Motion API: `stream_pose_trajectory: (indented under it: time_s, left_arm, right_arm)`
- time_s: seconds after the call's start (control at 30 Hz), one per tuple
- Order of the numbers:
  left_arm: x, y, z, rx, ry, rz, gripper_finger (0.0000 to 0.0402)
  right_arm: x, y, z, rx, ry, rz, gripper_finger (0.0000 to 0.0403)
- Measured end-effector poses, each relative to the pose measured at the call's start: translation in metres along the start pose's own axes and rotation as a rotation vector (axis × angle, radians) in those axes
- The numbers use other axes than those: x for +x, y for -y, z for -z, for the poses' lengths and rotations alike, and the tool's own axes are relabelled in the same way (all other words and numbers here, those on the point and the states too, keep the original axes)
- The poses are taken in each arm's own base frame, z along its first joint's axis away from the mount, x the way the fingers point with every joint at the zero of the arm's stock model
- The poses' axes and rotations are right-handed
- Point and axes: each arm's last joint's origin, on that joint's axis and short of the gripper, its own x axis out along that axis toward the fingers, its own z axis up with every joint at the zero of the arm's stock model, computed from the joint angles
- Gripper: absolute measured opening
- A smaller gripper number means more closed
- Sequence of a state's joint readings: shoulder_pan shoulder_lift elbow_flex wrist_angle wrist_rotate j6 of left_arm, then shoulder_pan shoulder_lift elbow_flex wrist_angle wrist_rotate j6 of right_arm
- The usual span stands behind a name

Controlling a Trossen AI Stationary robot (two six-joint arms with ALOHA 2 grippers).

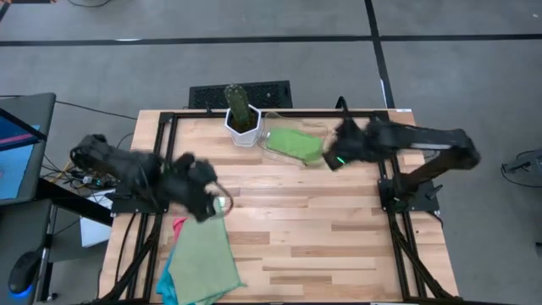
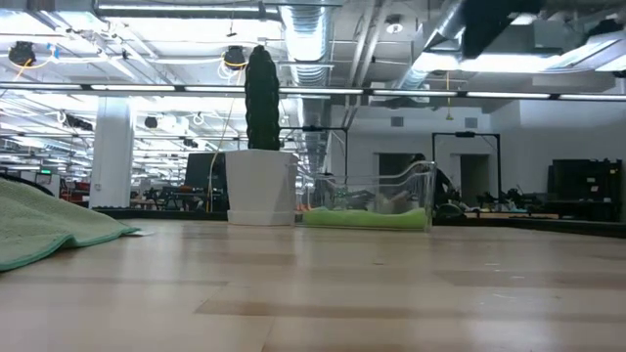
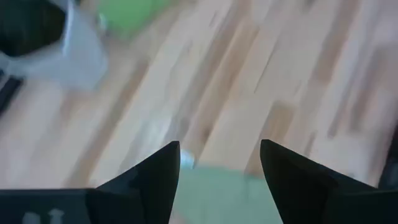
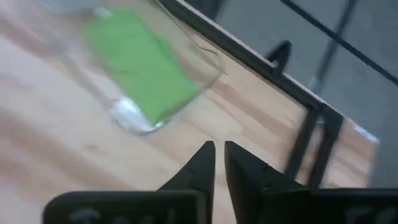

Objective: Fold microfiber towels
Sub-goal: Fold the light green towel

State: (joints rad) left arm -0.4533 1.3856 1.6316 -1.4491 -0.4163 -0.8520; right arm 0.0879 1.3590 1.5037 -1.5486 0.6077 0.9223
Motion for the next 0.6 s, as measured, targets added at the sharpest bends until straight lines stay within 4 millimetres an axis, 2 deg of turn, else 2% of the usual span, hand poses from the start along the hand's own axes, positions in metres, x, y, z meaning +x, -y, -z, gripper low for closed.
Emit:
stream_pose_trajectory:
  time_s: [0.07,0.13,0.23,0.3,0.4,0.6]
  left_arm:
    - [0.017,0.016,0.018,0.001,-0.022,0.004,0.0215]
    - [0.036,0.039,0.038,0.016,-0.014,0.057,0.0215]
    - [0.065,0.076,0.069,0.060,-0.001,0.187,0.0215]
    - [0.080,0.097,0.089,0.073,-0.005,0.246,0.0215]
    - [0.098,0.119,0.109,0.072,-0.030,0.243,0.0215]
    - [0.119,0.150,0.136,0.116,-0.149,0.229,0.0215]
  right_arm:
    - [-0.018,-0.001,0.023,-0.004,0.045,-0.099,0.0083]
    - [-0.028,-0.009,0.047,-0.025,0.088,-0.211,0.0100]
    - [-0.029,-0.033,0.084,-0.098,0.133,-0.360,0.0126]
    - [-0.022,-0.057,0.107,-0.162,0.175,-0.445,0.0144]
    - [-0.007,-0.096,0.137,-0.299,0.276,-0.542,0.0167]
    - [0.023,-0.187,0.163,-0.603,0.477,-0.767,0.0202]
